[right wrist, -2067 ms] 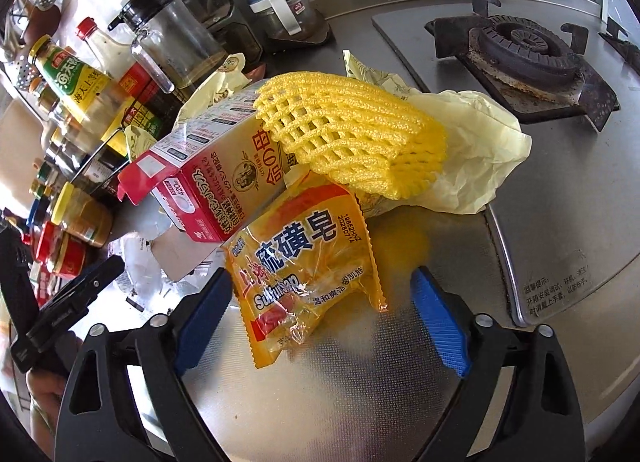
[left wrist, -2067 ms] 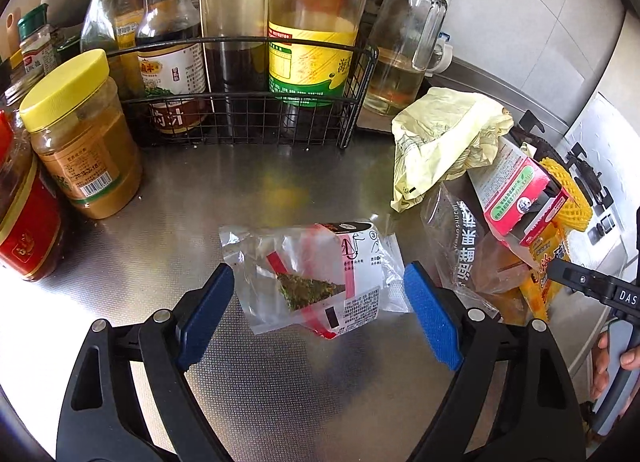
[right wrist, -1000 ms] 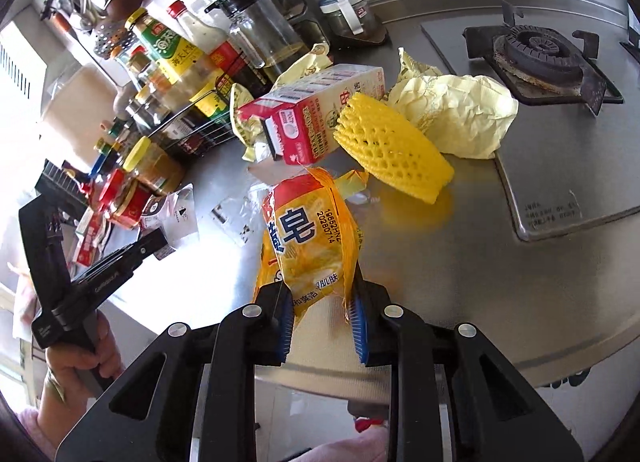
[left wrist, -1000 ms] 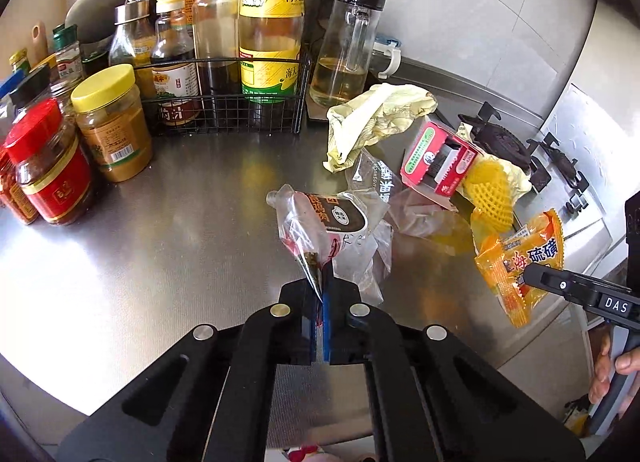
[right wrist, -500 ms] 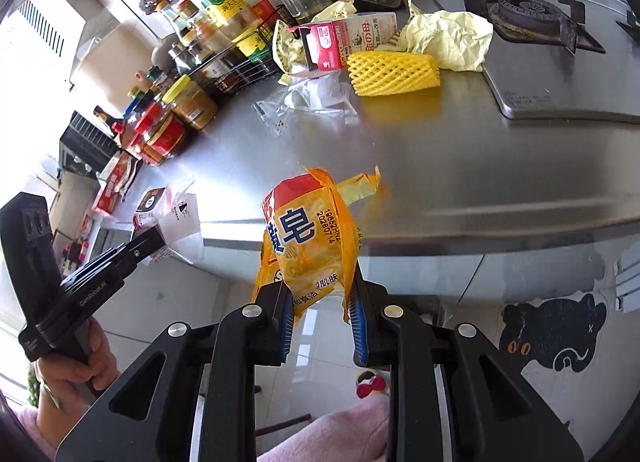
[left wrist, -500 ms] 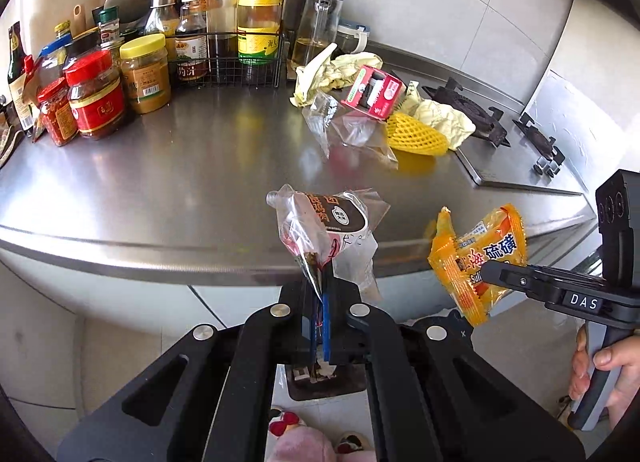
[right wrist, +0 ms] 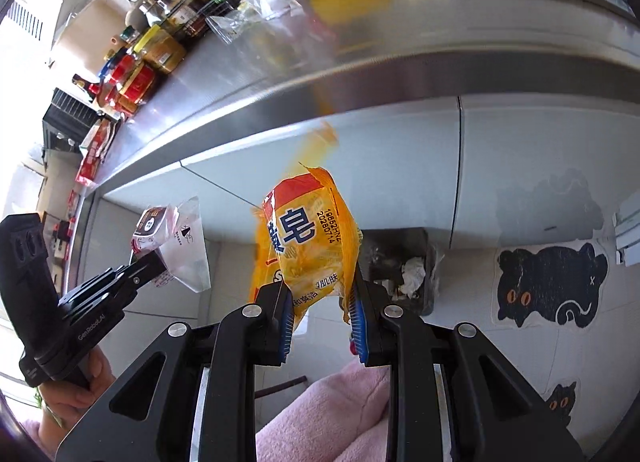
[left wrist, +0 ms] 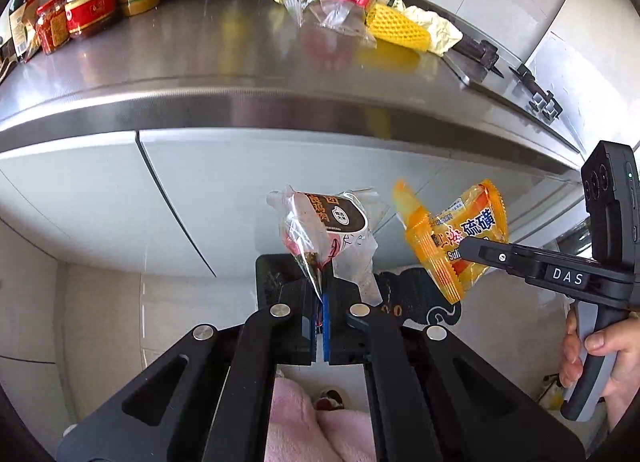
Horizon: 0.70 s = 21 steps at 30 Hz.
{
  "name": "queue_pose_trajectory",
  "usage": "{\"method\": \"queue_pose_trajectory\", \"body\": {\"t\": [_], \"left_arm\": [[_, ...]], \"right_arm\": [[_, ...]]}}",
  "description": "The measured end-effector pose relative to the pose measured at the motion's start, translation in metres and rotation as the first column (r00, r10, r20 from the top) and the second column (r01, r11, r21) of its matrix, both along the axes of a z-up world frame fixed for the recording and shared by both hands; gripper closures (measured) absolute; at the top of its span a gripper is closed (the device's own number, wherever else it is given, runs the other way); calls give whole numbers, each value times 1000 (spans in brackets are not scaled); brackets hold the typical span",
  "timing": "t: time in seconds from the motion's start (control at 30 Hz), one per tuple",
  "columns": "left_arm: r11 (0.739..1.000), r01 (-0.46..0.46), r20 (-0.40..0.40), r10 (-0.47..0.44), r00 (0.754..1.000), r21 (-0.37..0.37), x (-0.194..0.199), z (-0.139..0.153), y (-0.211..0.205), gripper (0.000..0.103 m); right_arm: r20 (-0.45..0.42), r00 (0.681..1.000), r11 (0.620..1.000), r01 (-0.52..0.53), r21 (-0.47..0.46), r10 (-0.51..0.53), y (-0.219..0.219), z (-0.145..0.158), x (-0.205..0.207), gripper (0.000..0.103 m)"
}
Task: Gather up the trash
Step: 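Carry bag and soap packet over the bin and open both tools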
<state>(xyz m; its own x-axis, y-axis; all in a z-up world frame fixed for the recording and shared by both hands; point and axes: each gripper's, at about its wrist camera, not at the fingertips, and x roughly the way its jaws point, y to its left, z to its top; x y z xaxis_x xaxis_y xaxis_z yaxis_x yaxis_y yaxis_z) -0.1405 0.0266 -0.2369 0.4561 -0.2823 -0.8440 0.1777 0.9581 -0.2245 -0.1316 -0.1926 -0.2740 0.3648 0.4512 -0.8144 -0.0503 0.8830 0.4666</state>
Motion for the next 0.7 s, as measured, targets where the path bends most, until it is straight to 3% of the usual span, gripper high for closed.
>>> {"method": "queue_pose_trajectory", "body": {"t": [0.37,0.7], "left_arm": [[1000,28,-176,-26,984,11,8,-105,-28,103],[1000,24,-288,-23,957,-1,31,-180,-36,103]], "right_arm": [[-131,991,997,14,-72,-24,5,-96,32,78],[-223,974,995,17,-103,-40,18,-162,62,78]]}}
